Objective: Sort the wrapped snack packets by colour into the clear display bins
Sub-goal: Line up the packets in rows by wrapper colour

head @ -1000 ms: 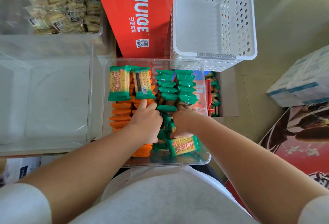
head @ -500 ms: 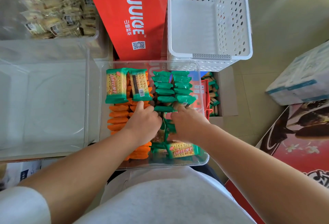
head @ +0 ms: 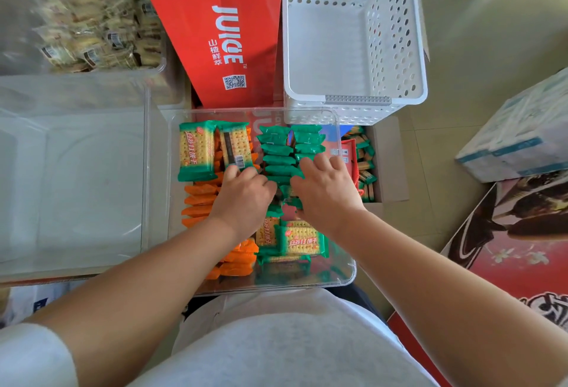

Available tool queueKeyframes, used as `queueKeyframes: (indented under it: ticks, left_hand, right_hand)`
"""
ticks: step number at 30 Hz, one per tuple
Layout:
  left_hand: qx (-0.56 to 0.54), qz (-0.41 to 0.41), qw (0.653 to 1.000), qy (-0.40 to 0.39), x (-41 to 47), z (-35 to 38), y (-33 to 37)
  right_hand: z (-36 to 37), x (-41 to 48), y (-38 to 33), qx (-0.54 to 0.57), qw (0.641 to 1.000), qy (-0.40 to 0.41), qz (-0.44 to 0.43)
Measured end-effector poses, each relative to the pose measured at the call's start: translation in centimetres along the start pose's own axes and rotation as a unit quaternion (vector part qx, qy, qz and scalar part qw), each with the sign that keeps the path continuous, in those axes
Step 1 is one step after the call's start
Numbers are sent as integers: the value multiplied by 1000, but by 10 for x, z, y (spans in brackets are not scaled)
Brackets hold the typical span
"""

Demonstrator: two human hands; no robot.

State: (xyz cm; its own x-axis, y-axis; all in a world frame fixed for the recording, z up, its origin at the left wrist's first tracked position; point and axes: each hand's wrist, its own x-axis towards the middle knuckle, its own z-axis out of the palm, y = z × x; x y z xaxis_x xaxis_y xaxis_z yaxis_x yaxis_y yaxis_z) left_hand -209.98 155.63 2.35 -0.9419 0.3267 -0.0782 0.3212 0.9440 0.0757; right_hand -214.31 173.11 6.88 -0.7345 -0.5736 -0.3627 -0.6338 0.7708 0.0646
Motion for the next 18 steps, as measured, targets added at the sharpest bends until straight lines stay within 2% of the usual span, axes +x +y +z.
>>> queueKeyframes:
  ticks: [4,7,10,13,18]
  left_hand:
    - [4,27,999,-30,6,-10,1]
    - [-4,52,994,-98,2,-17,0]
    - [33,63,986,-154,-4,-16,-4]
    - [13,43,993,-109,-2,-12,-3]
    - [1,-14,996,-87,9,-8,7]
  right_hand:
    - [2,-4,4,24,1000,-11,0]
    - [5,-6,5,35,999,-9,12]
    - [5,-6,4,55,998,1,24]
    - [8,-8,7,79,996,37,29]
    - [16,-16,17,85,993,79,30]
